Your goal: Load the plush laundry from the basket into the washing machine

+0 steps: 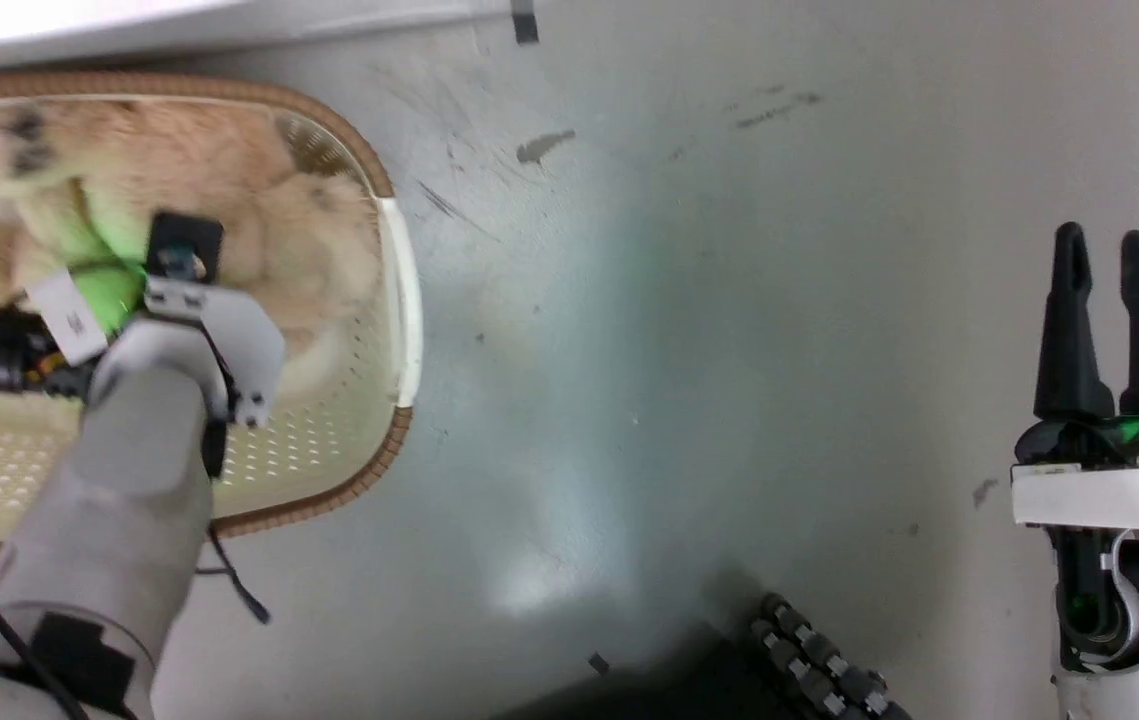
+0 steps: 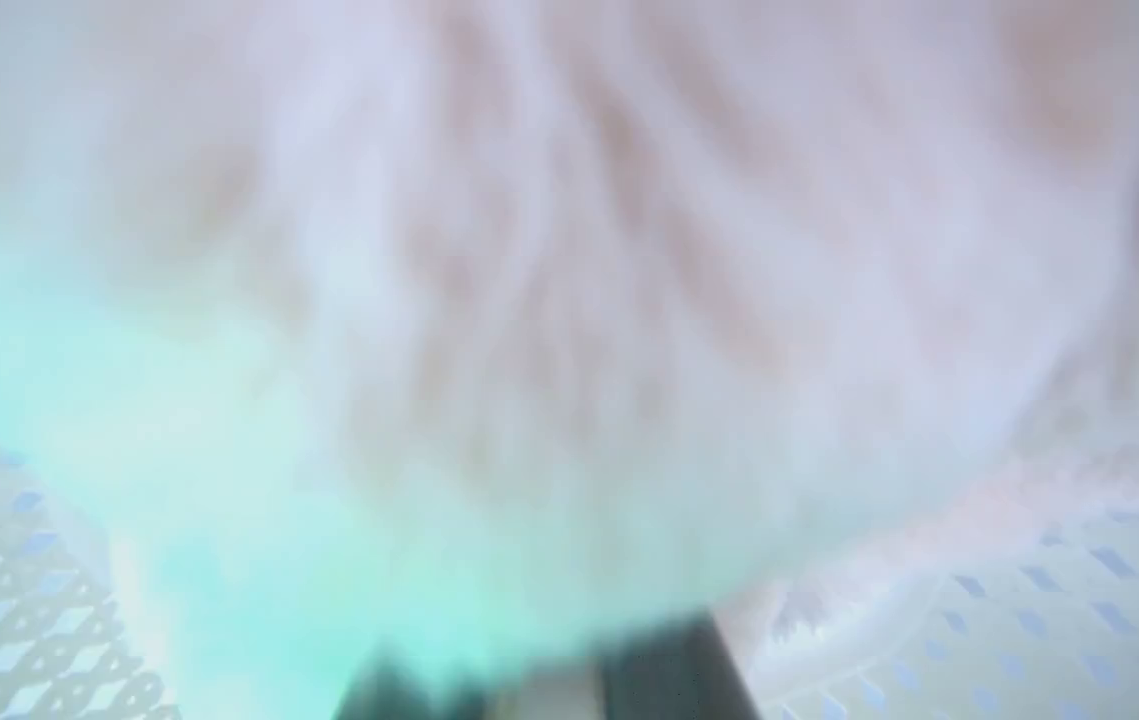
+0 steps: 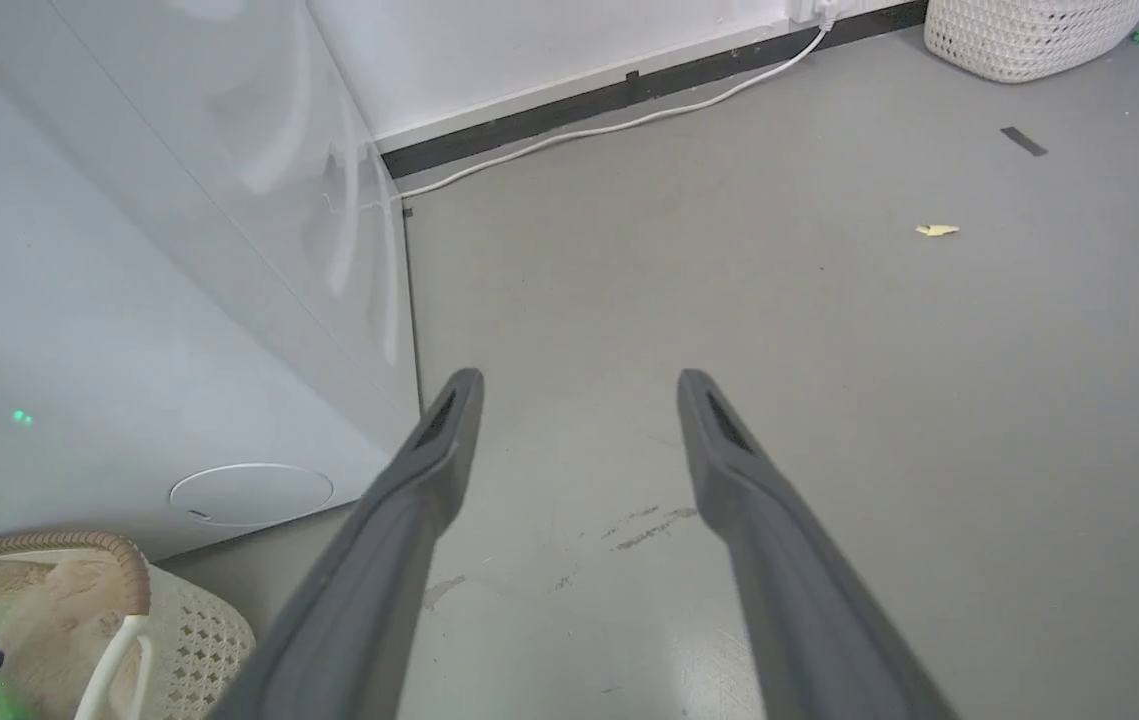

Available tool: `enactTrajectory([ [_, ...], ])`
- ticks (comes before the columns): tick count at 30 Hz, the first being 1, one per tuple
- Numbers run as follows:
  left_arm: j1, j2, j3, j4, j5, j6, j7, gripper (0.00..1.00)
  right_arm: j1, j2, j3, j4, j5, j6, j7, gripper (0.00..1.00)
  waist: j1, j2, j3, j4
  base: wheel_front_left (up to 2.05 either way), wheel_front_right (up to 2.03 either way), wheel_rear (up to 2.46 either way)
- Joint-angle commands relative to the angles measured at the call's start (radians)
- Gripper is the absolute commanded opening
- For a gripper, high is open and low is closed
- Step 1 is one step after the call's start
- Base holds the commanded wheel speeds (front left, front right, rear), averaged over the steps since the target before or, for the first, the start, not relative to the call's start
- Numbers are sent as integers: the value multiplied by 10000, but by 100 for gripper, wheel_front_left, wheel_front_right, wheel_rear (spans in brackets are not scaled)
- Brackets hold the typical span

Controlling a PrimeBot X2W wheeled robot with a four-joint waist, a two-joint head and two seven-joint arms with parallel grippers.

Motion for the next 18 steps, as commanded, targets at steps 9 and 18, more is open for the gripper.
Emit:
enactTrajectory([
  [9,1756,-819,6,-463,-301,-110,-1390,0,563,-237,-180,-69,-435,8,-44,100,-1,-1,-2531,929,0,0,0],
  [18,4362,-877,724,-3890,-294,103,-1444,0,1484,-308,-311,-10,-862,8,-44,100,-1,-1,-4901,1694,0,0,0],
])
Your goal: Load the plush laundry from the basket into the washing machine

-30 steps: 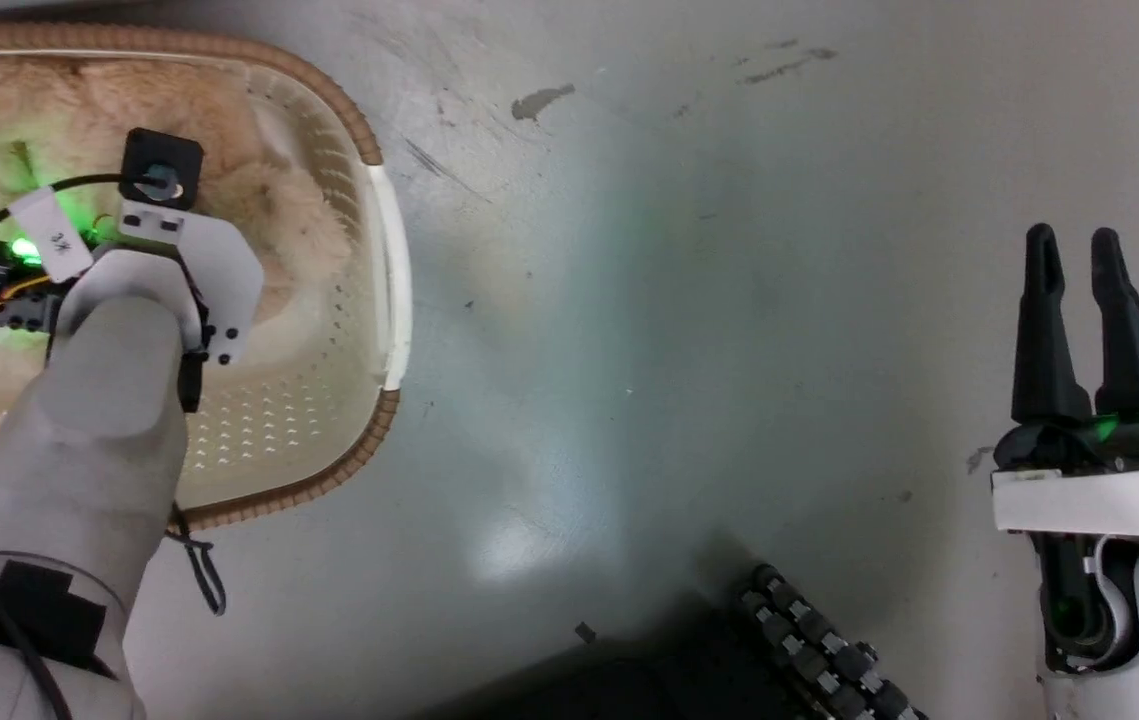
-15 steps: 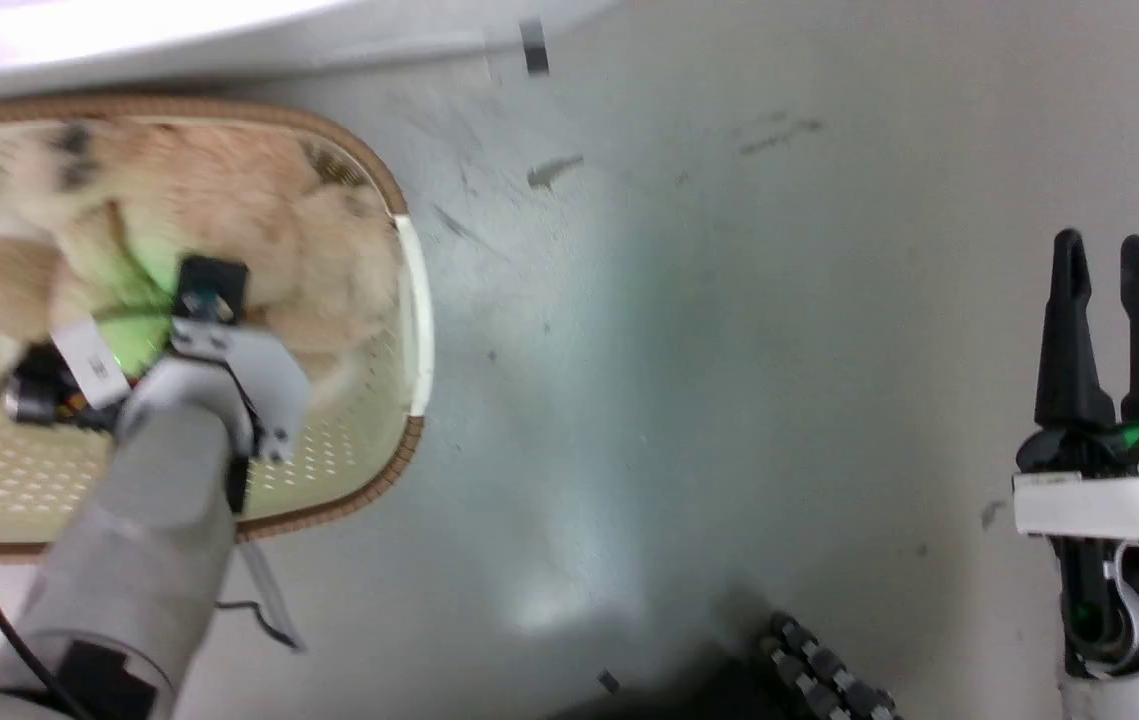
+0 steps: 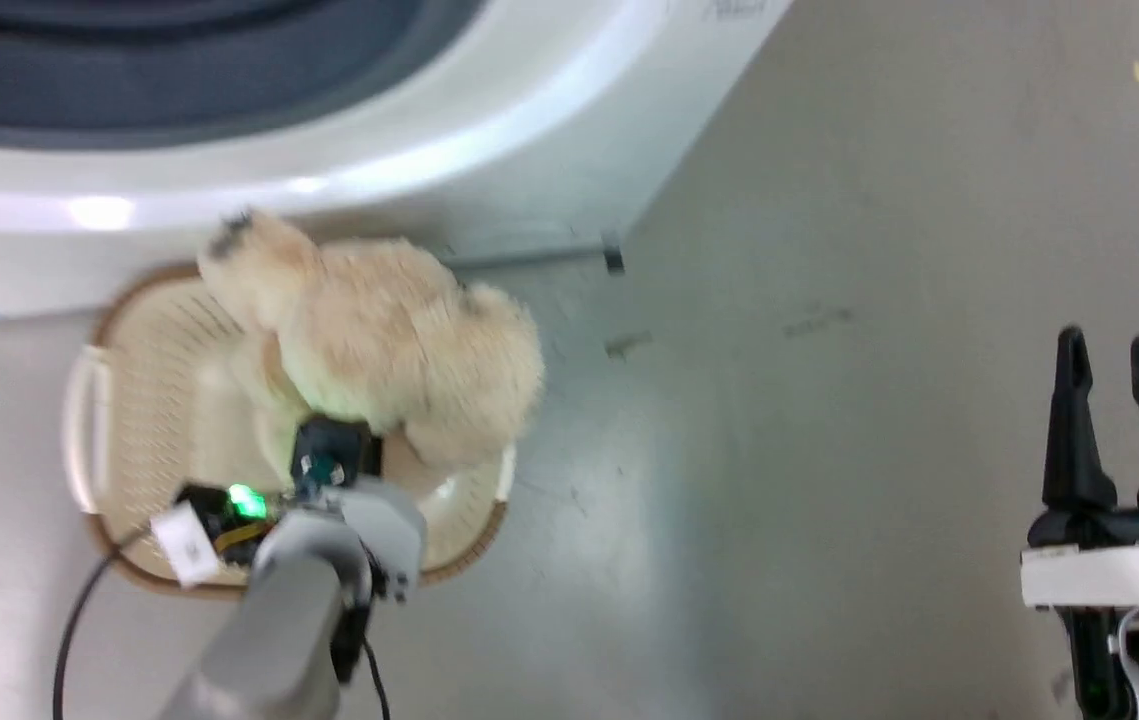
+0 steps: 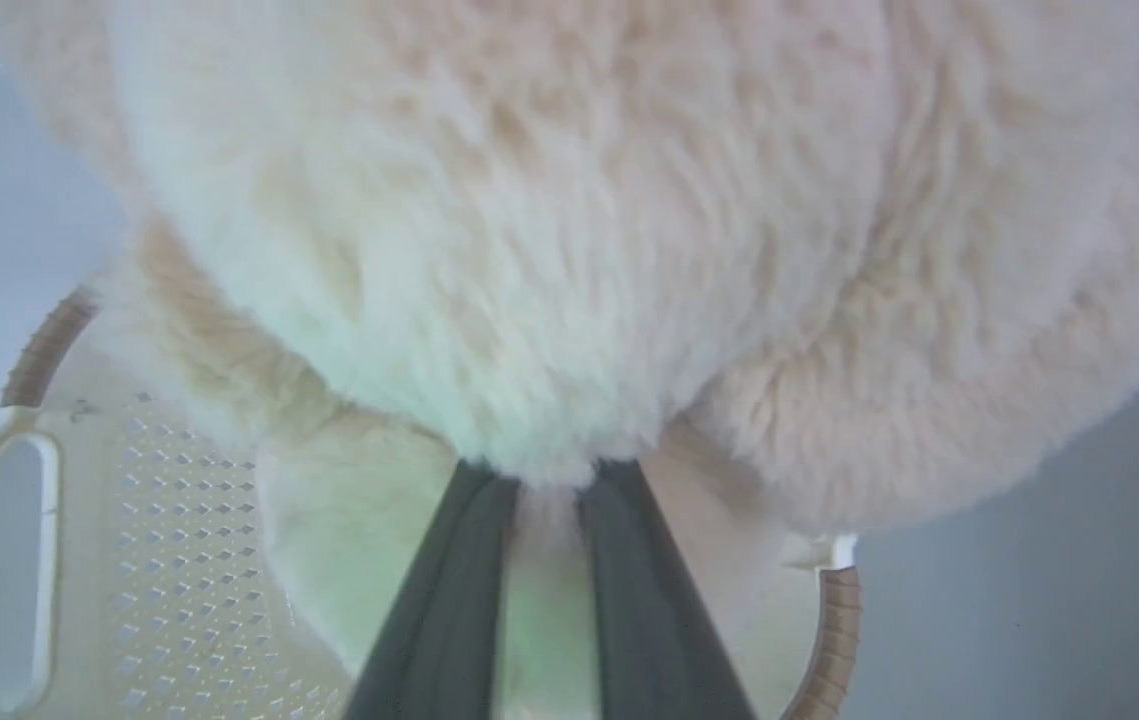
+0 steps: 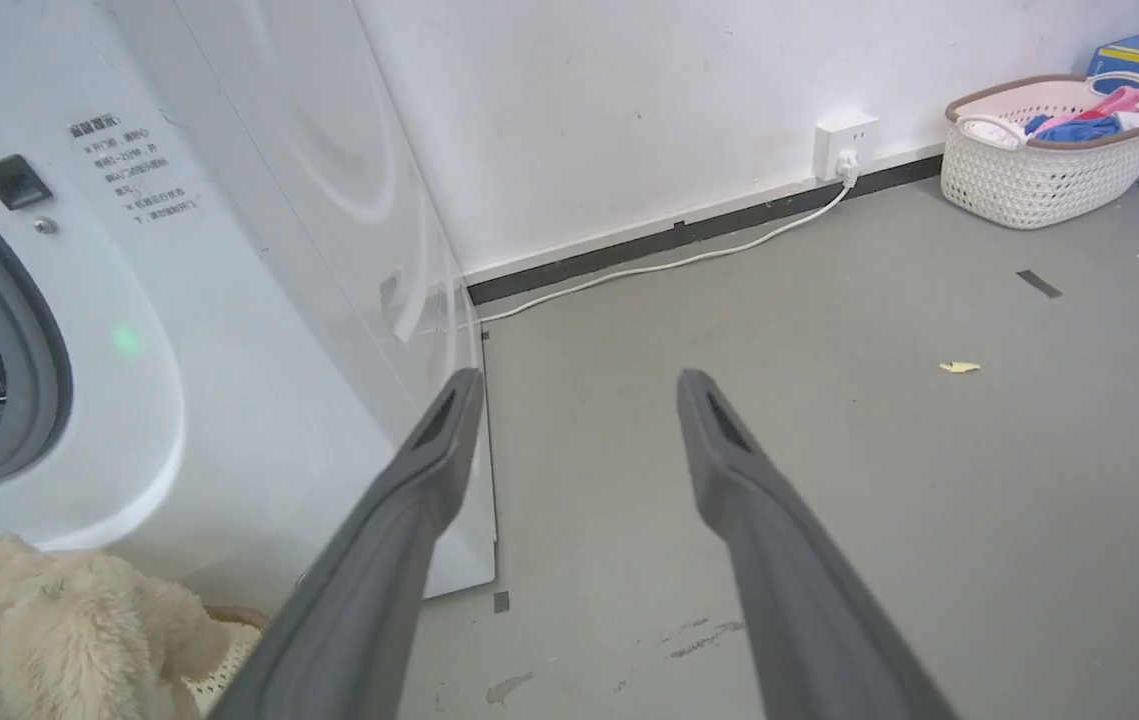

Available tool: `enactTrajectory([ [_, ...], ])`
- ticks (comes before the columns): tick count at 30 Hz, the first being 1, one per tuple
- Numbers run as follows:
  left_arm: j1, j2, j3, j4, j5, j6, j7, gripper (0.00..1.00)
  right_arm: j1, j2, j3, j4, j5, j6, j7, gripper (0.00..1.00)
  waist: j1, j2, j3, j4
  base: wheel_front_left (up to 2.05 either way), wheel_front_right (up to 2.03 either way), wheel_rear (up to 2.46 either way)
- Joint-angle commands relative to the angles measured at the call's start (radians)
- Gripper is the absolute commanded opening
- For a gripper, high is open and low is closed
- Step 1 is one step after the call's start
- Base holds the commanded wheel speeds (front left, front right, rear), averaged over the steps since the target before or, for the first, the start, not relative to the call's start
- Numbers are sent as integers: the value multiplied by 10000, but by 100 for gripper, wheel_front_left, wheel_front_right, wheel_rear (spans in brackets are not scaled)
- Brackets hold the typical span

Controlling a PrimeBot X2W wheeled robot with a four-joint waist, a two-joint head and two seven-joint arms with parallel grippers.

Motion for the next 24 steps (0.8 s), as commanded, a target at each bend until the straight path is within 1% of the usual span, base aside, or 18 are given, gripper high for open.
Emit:
enactTrajectory([
  [1,403,28,80,-360,103,45,-61,0,192,-39,-27,25,-53,6,-44,100,1,-1,-1176,610,0,0,0],
  [2,1059,42,298,-1154,193,89,-62,0,414,-13,-38,55,-60,6,-44,100,1,-1,-1668,750,0,0,0],
  [3,1059,42,298,-1154,193,89,-62,0,414,-13,-38,55,-60,6,-44,100,1,-1,-1668,750,0,0,0],
  [4,1700,65,532,-1936,301,115,-62,0,636,11,-51,63,-112,6,-44,100,1,-1,-2098,871,0,0,0],
  [5,1700,65,532,-1936,301,115,-62,0,636,11,-51,63,-112,6,-44,100,1,-1,-2098,871,0,0,0],
  [8,2571,49,883,-3019,464,70,-63,0,955,50,-57,77,-238,6,-44,100,1,-1,-2691,1050,0,0,0],
  [9,3066,11,1063,-3689,611,-14,-63,0,1156,77,-30,78,-328,6,-44,100,1,-1,-3001,1147,0,0,0],
  [10,3066,11,1063,-3689,611,-14,-63,0,1156,77,-30,78,-328,6,-44,100,1,-1,-3001,1147,0,0,0],
  [13,3631,-86,1364,-4597,804,-172,-63,0,1393,117,-9,70,-421,6,-44,100,1,-1,-3338,1263,0,0,0],
  [18,4332,-415,1916,-6001,1152,-255,-64,0,1626,182,81,77,-390,6,-44,100,1,-1,-3667,1296,0,0,0],
  [21,4528,-604,2200,-6729,1357,-373,-64,0,1730,218,37,69,-252,6,-44,100,1,-1,-3671,1325,0,0,0],
  [24,4389,-686,2457,-7350,1592,-529,-64,0,1699,235,70,-19,-221,6,-44,100,1,-1,-3434,1321,0,0,0],
])
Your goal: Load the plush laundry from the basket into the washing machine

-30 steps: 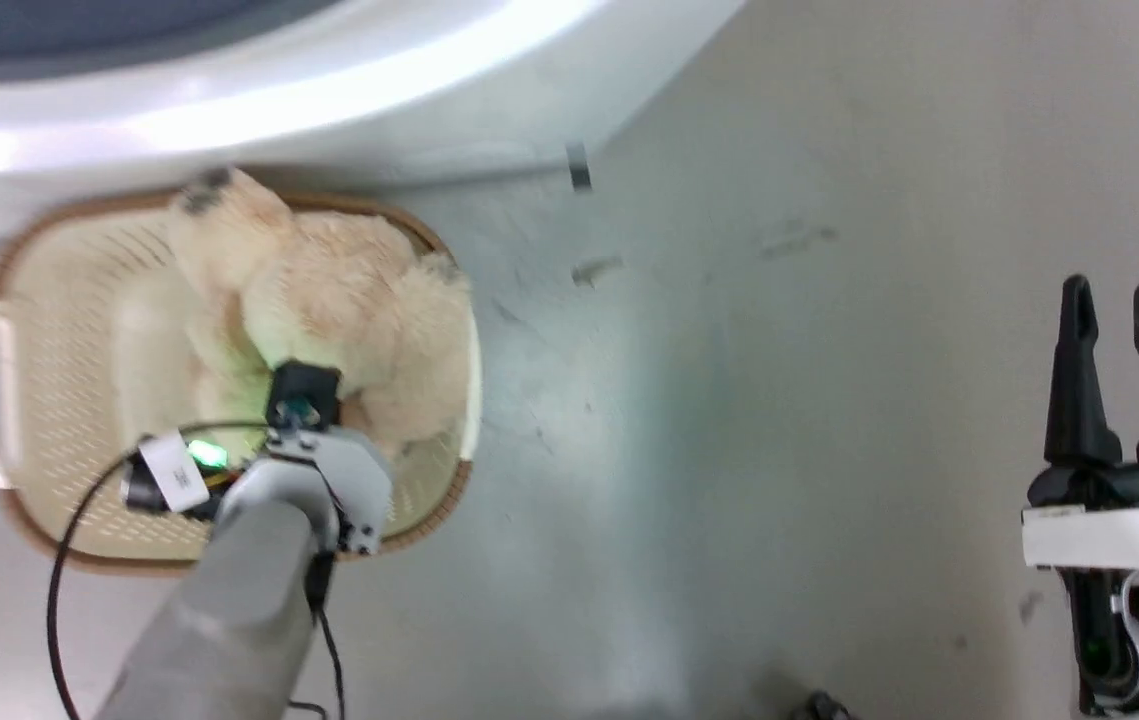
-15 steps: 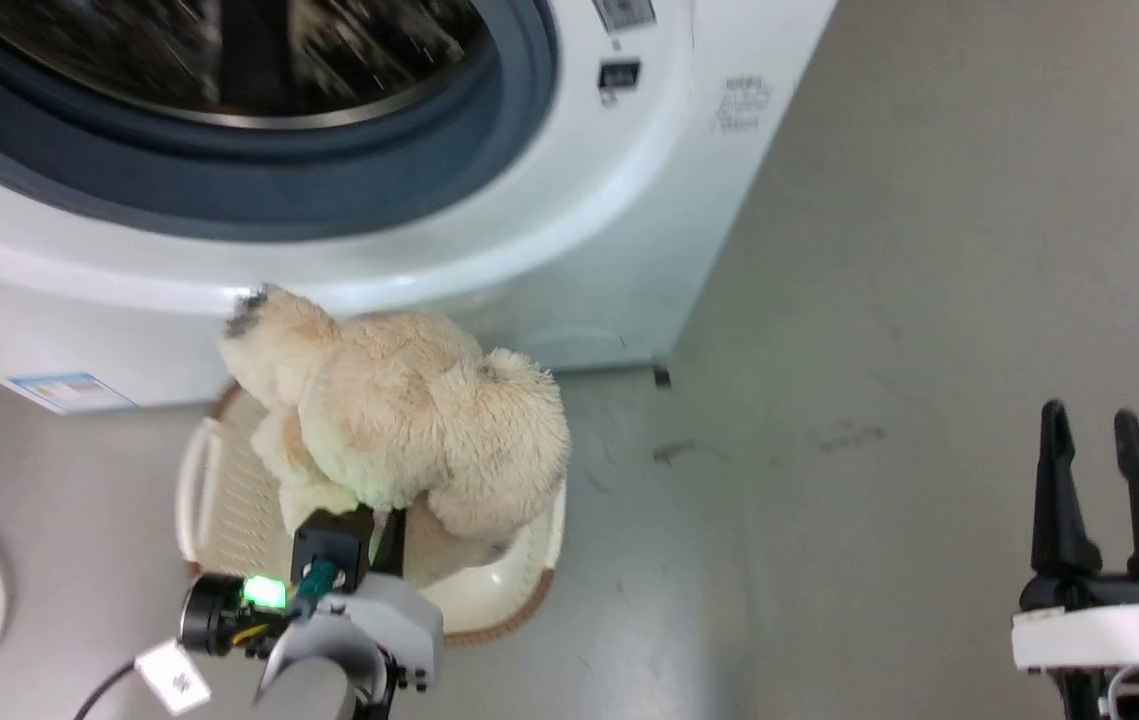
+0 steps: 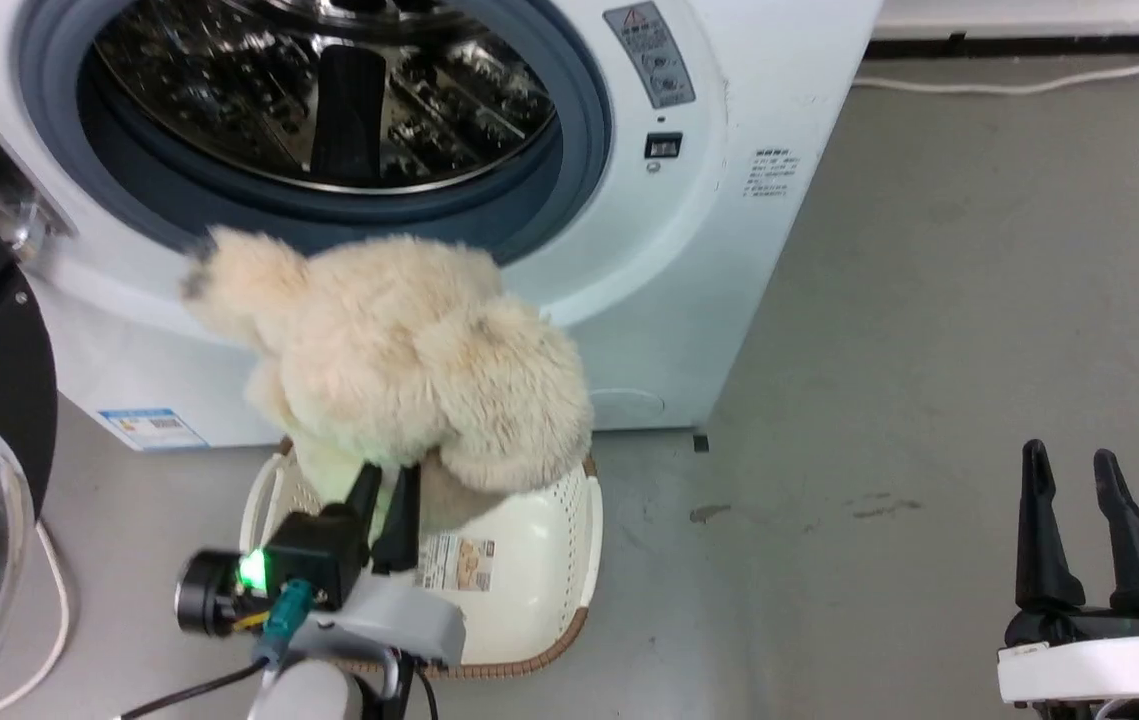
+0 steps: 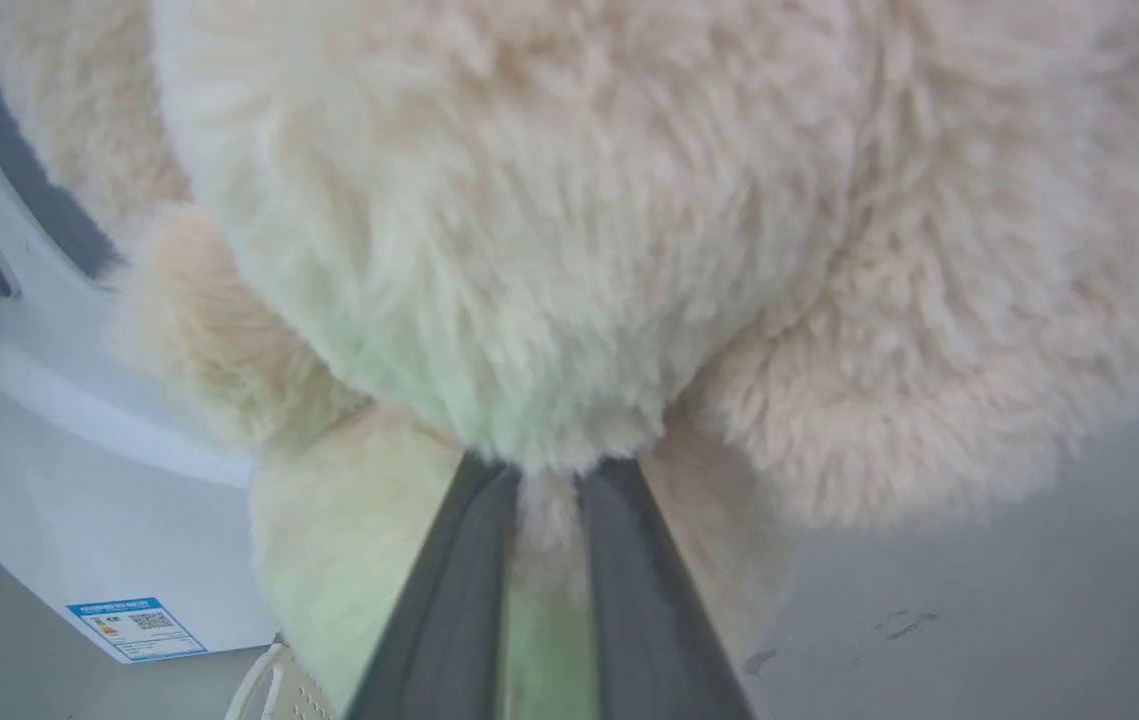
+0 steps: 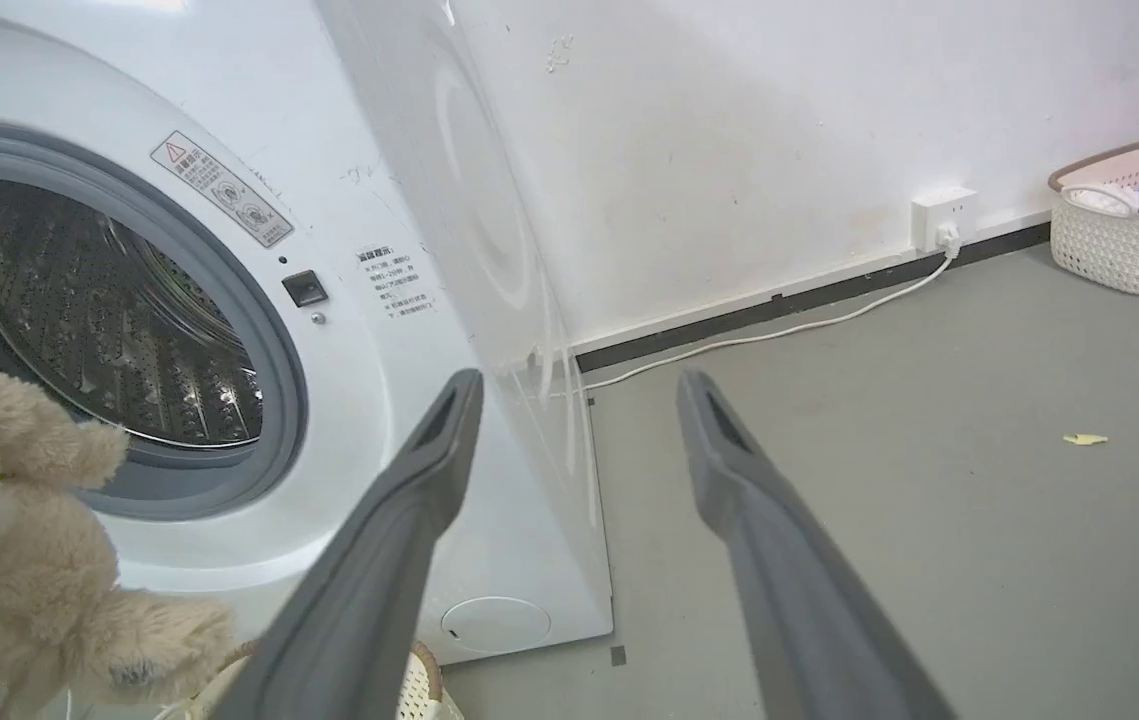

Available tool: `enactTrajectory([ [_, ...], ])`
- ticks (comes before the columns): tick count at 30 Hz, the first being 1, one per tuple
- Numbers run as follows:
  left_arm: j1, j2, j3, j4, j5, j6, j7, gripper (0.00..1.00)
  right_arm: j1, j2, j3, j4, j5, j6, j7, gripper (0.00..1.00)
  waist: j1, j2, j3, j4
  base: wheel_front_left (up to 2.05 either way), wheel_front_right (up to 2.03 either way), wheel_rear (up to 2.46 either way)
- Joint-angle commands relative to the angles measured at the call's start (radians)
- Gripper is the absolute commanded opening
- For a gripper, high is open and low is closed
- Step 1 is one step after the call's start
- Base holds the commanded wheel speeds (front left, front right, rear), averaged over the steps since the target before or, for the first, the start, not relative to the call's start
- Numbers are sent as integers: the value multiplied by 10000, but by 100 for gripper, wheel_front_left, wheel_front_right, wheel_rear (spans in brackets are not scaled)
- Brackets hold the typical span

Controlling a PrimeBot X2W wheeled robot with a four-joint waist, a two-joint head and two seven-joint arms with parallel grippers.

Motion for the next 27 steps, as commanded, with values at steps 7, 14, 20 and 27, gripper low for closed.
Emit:
enactTrajectory([
  [7,-1705,123,332,-413,727,-152,-58,0,-563,-12,272,-211,221,8,-42,100,1,0,1356,-285,0,0,0],
  [14,-4486,417,895,8,678,-255,127,0,-1477,-215,400,-444,524,8,-42,100,1,0,3088,-812,0,0,0],
  [20,-7230,1320,1464,658,872,-260,1078,0,-2098,-153,495,-476,889,8,-42,100,1,0,4542,-1326,0,0,0],
  [27,-10403,2327,1734,2019,1139,-469,2521,0,-2693,-82,499,-329,1307,8,-42,100,1,0,5645,-1796,0,0,0],
])
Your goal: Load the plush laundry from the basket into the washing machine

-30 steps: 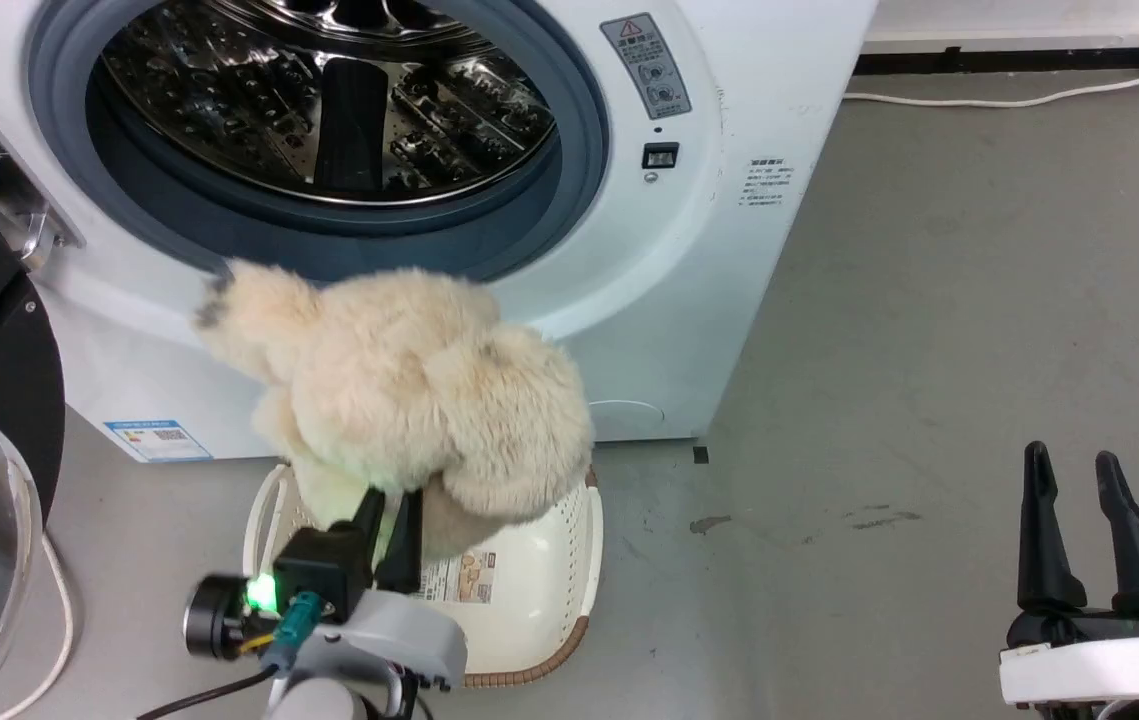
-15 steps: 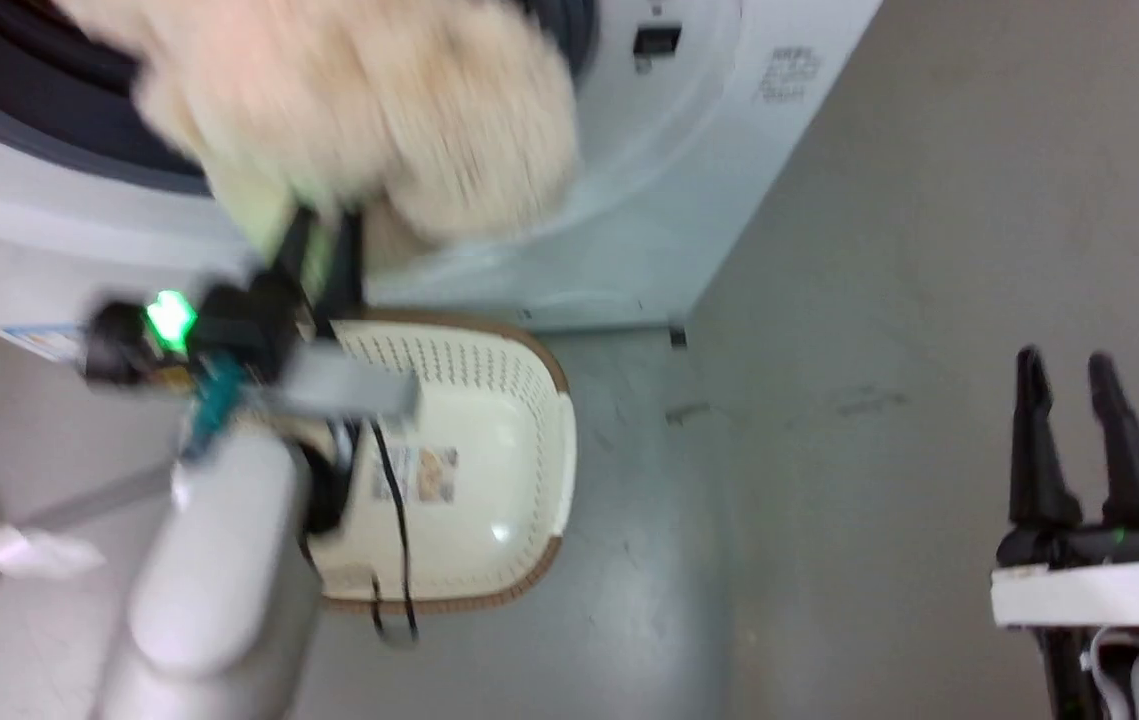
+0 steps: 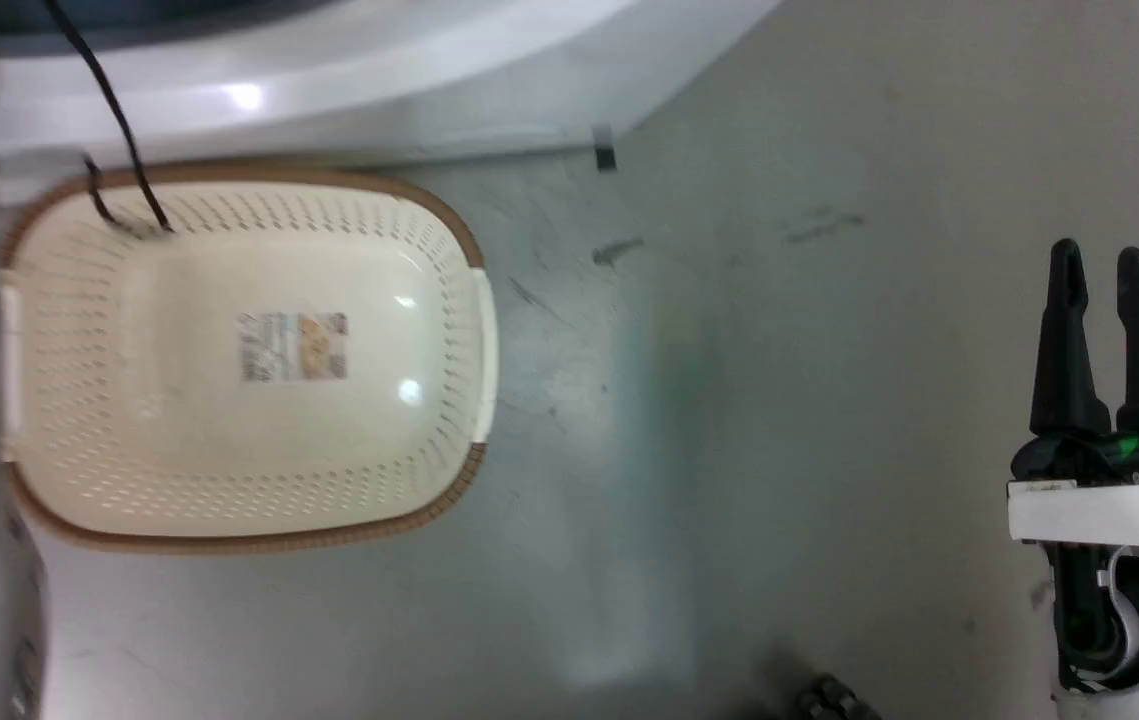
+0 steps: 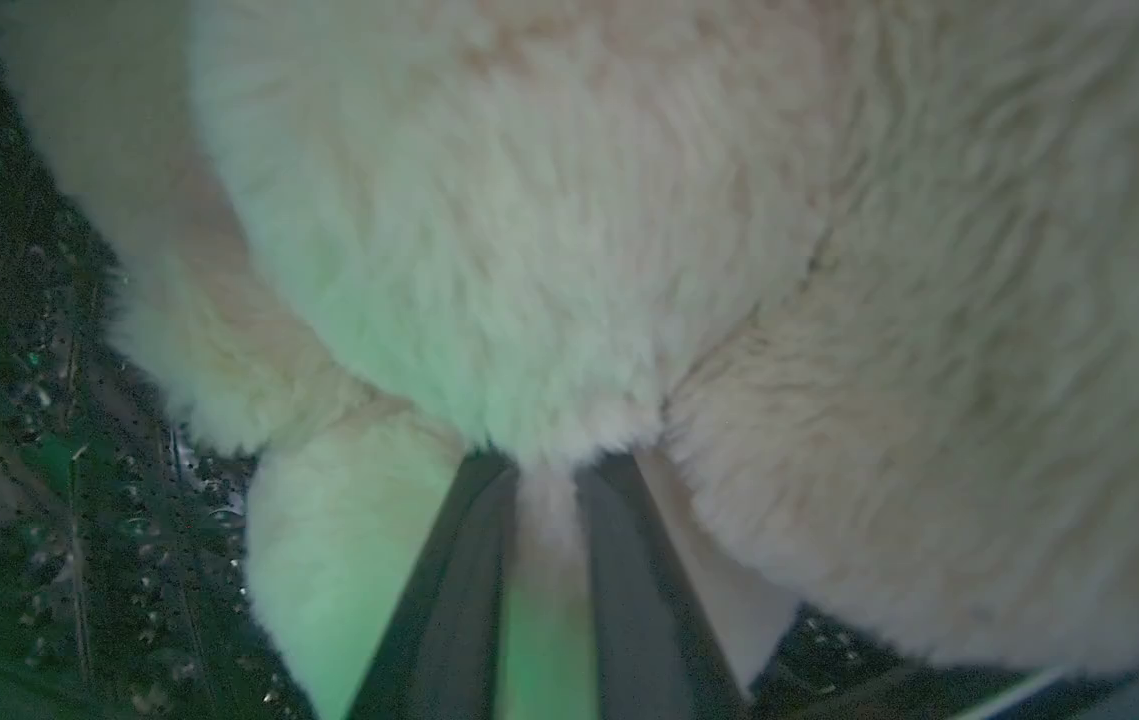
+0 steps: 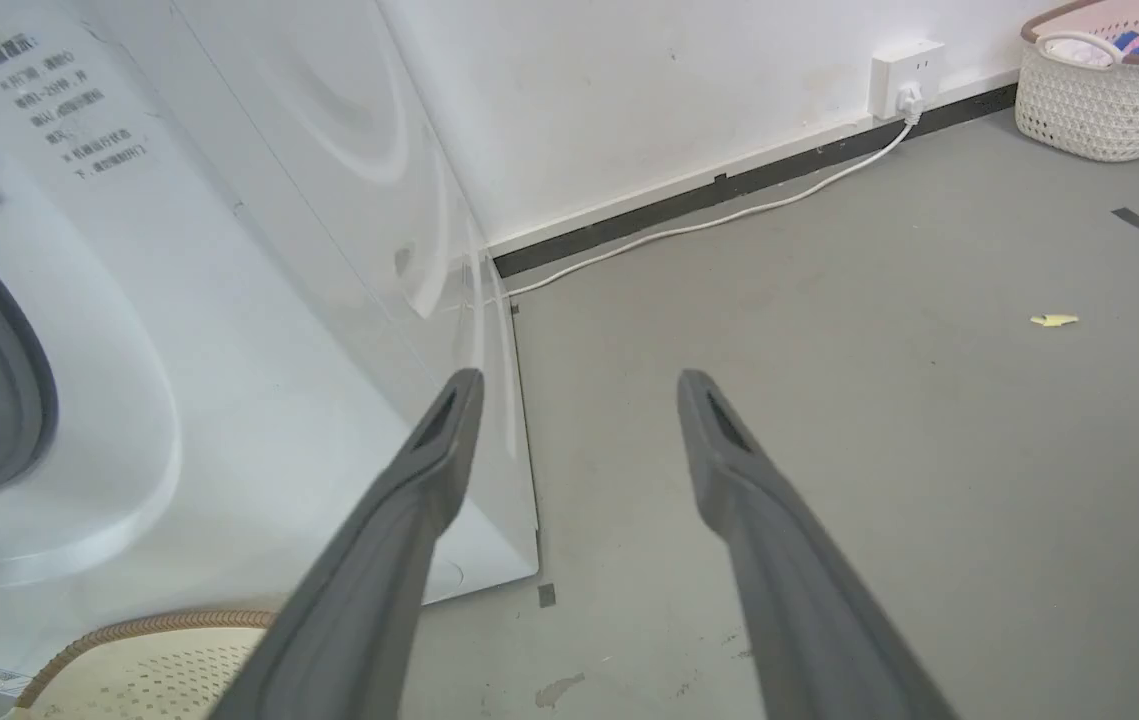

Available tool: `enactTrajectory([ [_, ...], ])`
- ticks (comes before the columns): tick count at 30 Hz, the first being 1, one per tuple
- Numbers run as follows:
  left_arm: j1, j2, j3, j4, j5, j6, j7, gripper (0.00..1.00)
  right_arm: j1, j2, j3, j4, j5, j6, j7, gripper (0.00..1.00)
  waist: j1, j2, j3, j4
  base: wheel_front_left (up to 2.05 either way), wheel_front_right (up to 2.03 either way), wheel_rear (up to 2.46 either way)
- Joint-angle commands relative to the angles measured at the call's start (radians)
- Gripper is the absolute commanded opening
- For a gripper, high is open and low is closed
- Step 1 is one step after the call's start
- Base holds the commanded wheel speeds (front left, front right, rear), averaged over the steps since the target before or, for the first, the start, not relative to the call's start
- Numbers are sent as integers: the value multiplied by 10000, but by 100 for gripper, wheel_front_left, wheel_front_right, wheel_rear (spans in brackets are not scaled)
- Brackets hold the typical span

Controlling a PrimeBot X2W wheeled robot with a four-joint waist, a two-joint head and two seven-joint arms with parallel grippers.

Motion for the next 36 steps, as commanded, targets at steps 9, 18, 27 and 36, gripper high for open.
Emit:
enactTrajectory([
  [9,-3092,332,-573,2878,578,-311,1329,0,-539,80,292,187,286,8,-42,100,-3,-1,1178,-748,0,0,0],
  [18,-3722,468,-1212,4488,1033,-440,1451,100,-708,117,315,302,314,8,-42,100,-3,-1,1267,-800,0,0,0],
  [27,-2908,144,-846,5054,274,-298,-340,100,-625,102,-42,231,37,8,-42,100,-3,-1,382,-342,0,0,0],
  [36,-479,-325,-426,4975,-726,-682,-2140,100,-60,-101,-391,111,-431,8,-42,100,-3,-1,-1534,360,0,0,0],
])
